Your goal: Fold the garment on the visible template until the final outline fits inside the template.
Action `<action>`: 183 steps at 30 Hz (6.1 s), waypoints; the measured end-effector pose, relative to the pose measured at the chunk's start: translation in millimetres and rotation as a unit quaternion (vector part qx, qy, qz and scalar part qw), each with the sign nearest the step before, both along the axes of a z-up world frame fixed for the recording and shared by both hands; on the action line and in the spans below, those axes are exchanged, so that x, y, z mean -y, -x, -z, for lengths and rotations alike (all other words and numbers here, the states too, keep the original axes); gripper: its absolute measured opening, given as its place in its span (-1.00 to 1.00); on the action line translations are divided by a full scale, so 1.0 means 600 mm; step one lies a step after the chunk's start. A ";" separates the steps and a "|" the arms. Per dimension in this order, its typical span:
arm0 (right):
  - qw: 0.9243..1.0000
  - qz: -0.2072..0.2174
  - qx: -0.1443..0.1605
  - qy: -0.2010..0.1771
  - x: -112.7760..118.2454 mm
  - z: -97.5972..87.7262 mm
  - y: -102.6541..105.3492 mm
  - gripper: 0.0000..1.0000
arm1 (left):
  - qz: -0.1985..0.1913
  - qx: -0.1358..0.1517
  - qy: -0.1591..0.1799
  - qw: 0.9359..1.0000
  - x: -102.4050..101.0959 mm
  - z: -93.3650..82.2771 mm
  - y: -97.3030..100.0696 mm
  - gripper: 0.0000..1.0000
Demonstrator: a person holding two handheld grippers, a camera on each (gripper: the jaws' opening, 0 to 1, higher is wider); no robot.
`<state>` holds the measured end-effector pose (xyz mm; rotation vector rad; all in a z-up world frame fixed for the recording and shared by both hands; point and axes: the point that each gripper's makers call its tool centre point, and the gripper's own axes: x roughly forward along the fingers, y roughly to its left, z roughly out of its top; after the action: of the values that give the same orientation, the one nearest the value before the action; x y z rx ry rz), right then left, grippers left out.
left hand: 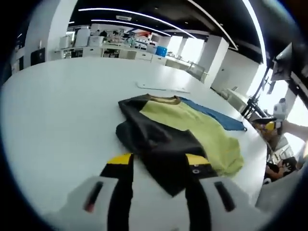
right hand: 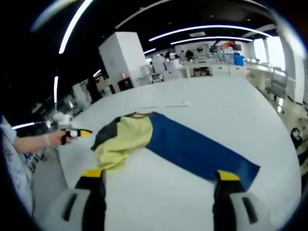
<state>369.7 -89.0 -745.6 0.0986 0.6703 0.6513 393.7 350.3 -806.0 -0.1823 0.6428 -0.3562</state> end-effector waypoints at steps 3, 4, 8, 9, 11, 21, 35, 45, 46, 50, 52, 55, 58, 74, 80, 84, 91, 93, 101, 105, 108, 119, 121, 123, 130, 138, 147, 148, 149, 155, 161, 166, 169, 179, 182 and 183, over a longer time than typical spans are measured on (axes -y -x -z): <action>1.000 -0.005 0.003 -0.006 -0.007 -0.012 0.005 0.86 | -0.023 -0.023 0.045 0.998 -0.002 0.012 -0.004 -0.24; 1.000 -0.013 0.007 -0.008 -0.015 -0.019 0.011 0.86 | -0.029 -0.023 0.044 0.998 -0.005 0.015 -0.006 -0.26; 0.999 -0.024 0.012 -0.020 -0.031 -0.037 0.029 0.86 | -0.031 -0.030 0.050 0.998 0.001 0.027 -0.011 -0.31; 0.999 -0.024 0.012 -0.022 -0.032 -0.038 0.033 0.86 | -0.031 -0.032 0.051 0.998 0.003 0.028 -0.009 -0.32; 0.999 -0.026 0.013 -0.021 -0.034 -0.040 0.040 0.85 | -0.037 -0.033 0.058 0.997 0.004 0.026 -0.007 -0.36; 1.000 -0.028 0.007 -0.009 -0.026 -0.029 0.070 0.84 | -0.068 -0.031 0.118 0.990 0.000 0.022 -0.010 -0.83; 0.999 -0.008 0.023 -0.033 -0.064 -0.067 0.085 0.82 | -0.075 -0.019 0.137 0.987 -0.030 -0.009 -0.001 -1.00; 0.998 0.018 0.047 -0.029 -0.110 -0.100 0.096 0.80 | -0.085 -0.006 0.117 0.989 -0.149 -0.046 0.013 -1.00; 0.998 0.026 0.045 -0.032 -0.114 -0.102 0.097 0.80 | -0.087 -0.007 0.117 0.989 -0.160 -0.047 0.014 -1.00; 0.998 0.034 0.040 -0.040 -0.141 -0.106 0.108 0.80 | -0.094 -0.008 0.111 0.989 -0.203 -0.059 0.015 -1.00; 0.998 0.035 0.039 -0.037 -0.150 -0.106 0.108 0.80 | -0.094 -0.010 0.104 0.990 -0.228 -0.060 0.009 -1.00; 0.997 0.038 0.045 -0.043 -0.169 -0.115 0.105 0.81 | -0.098 -0.004 0.095 0.991 -0.277 -0.058 -0.015 -1.00; 0.996 0.045 0.056 -0.044 -0.185 -0.122 0.098 0.81 | -0.103 -0.002 0.087 0.991 -0.312 -0.058 -0.025 -1.00; 0.997 0.068 0.044 -0.011 -0.197 -0.101 0.059 0.81 | -0.111 -0.015 0.054 0.992 -0.427 -0.023 -0.062 -1.00; 0.997 0.071 0.035 -0.003 -0.199 -0.088 0.061 0.81 | -0.121 -0.021 0.042 0.992 -0.466 -0.006 -0.076 -1.00; 0.997 0.077 0.029 -0.004 -0.199 -0.086 0.065 0.81 | -0.140 -0.015 0.045 0.989 -0.483 -0.007 -0.086 -1.00; 0.996 0.084 0.019 0.007 -0.202 -0.076 0.074 0.81 | -0.154 -0.019 0.033 0.987 -0.517 0.006 -0.108 -1.00; 0.996 0.086 0.018 0.005 -0.203 -0.075 0.074 0.81 | -0.158 -0.019 0.028 0.987 -0.534 0.007 -0.118 -1.00; 0.995 0.095 0.012 0.014 -0.193 -0.070 0.071 0.81 | -0.177 -0.017 0.014 0.984 -0.578 0.009 -0.154 -1.00; 0.994 0.104 0.010 0.012 -0.193 -0.067 0.068 0.81 | -0.171 -0.022 0.003 0.985 -0.588 0.017 -0.174 -1.00; 0.994 0.105 0.006 0.011 -0.196 -0.064 0.066 0.81 | -0.168 -0.029 -0.008 0.985 -0.586 0.020 -0.172 -1.00; 0.995 0.100 0.001 0.006 -0.206 -0.053 0.067 0.81 | -0.170 -0.061 -0.009 0.984 -0.583 0.028 -0.112 -1.00; 0.995 0.098 0.002 0.004 -0.209 -0.053 0.068 0.81 | -0.170 -0.062 -0.009 0.983 -0.591 0.029 -0.106 -1.00; 0.995 0.096 0.001 0.003 -0.212 -0.052 0.069 0.81 | -0.168 -0.064 -0.007 0.984 -0.586 0.030 -0.085 -1.00; 0.996 0.094 0.004 -0.003 -0.216 -0.054 0.080 0.81 | -0.166 -0.066 -0.001 0.984 -0.580 0.028 -0.055 -1.00; 0.995 0.097 0.003 -0.004 -0.221 -0.054 0.096 0.81 | -0.172 -0.069 0.001 0.983 -0.586 0.032 -0.046 -1.00; 0.995 0.102 0.003 -0.007 -0.222 -0.057 0.103 0.81 | -0.169 -0.056 -0.010 0.984 -0.586 0.024 -0.054 -0.96; 0.995 0.103 0.003 -0.007 -0.223 -0.057 0.104 0.81 | -0.169 -0.053 -0.010 0.984 -0.587 0.022 -0.056 -0.90; 0.995 0.103 0.004 -0.007 -0.223 -0.056 0.105 0.82 | -0.168 -0.048 -0.013 0.984 -0.587 0.021 -0.057 -0.76; 0.995 0.102 0.002 -0.017 -0.227 -0.051 0.109 0.84 | -0.129 0.002 -0.024 0.991 -0.566 -0.013 -0.056 0.09; 0.995 0.097 0.009 -0.029 -0.233 -0.053 0.113 0.85 | -0.103 0.025 0.006 0.994 -0.526 -0.043 -0.054 0.56; 0.995 0.091 0.017 -0.043 -0.235 -0.056 0.116 0.85 | -0.032 0.053 0.019 0.998 -0.439 -0.087 -0.032 0.98; 0.994 0.089 0.023 -0.057 -0.234 -0.059 0.118 0.85 | -0.006 0.060 0.030 0.998 -0.390 -0.112 -0.011 0.98; 0.993 0.064 0.028 -0.095 -0.235 -0.055 0.133 0.78 | 0.051 0.091 0.055 0.993 -0.238 -0.179 0.052 0.98; 0.991 0.059 0.028 -0.115 -0.237 -0.054 0.137 0.76 | 0.060 0.100 0.056 0.992 -0.185 -0.194 0.074 0.98; 0.991 0.057 0.027 -0.117 -0.235 -0.049 0.137 0.75 | 0.059 0.101 0.061 0.991 -0.175 -0.196 0.078 0.98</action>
<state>287.4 51.9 -716.1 0.3336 0.5297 0.6194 347.2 455.4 -688.5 -0.2218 0.4329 -0.5207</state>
